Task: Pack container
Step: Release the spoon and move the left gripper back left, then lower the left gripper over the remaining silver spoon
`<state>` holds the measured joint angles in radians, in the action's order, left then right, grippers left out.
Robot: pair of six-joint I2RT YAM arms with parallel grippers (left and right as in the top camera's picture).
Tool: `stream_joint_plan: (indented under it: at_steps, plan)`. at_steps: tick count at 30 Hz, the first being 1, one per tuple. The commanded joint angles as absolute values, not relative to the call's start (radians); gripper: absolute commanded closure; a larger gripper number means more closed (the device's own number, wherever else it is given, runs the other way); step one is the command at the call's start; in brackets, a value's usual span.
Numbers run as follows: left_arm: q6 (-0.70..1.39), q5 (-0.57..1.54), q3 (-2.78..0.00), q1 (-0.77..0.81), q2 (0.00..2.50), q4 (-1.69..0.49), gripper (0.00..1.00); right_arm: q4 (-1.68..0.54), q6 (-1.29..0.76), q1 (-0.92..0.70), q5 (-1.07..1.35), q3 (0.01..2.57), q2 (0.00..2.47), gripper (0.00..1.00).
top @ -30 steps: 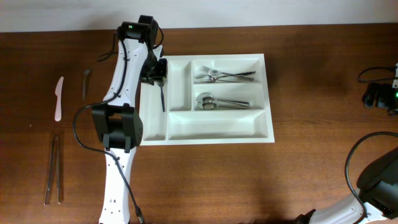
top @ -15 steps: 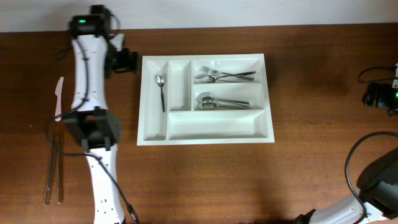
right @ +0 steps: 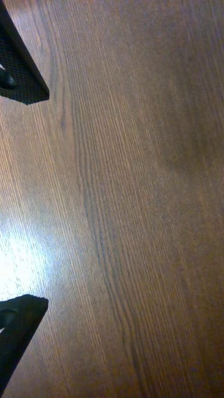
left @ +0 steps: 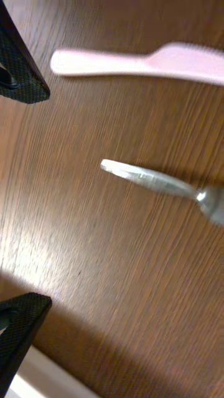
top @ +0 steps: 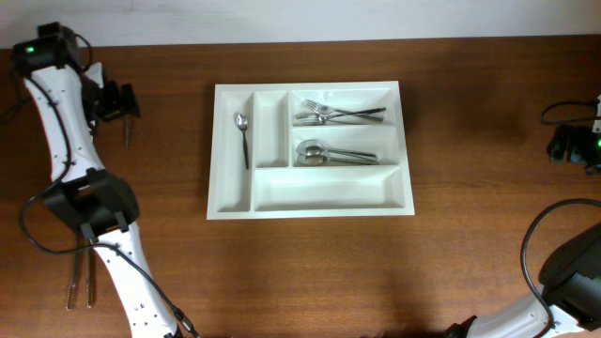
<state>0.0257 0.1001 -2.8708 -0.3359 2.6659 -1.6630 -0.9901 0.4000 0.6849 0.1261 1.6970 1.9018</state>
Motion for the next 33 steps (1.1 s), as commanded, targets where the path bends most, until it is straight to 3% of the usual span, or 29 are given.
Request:
stream_joint_plan:
  at_steps: [1,12,33]
  plan:
    - [-0.076,0.1,-2.888,-0.345,2.65,-1.639,0.01,-0.989,0.4,0.687,0.139,1.692,1.911,0.01]
    - [-0.092,0.06,-2.871,-0.345,2.656,-1.474,0.01,-0.989,0.4,0.687,0.139,1.692,1.911,0.01]
    - [-0.175,0.021,-2.793,-0.284,2.832,-1.402,0.01,-0.989,0.4,0.687,0.139,1.692,1.911,0.01]
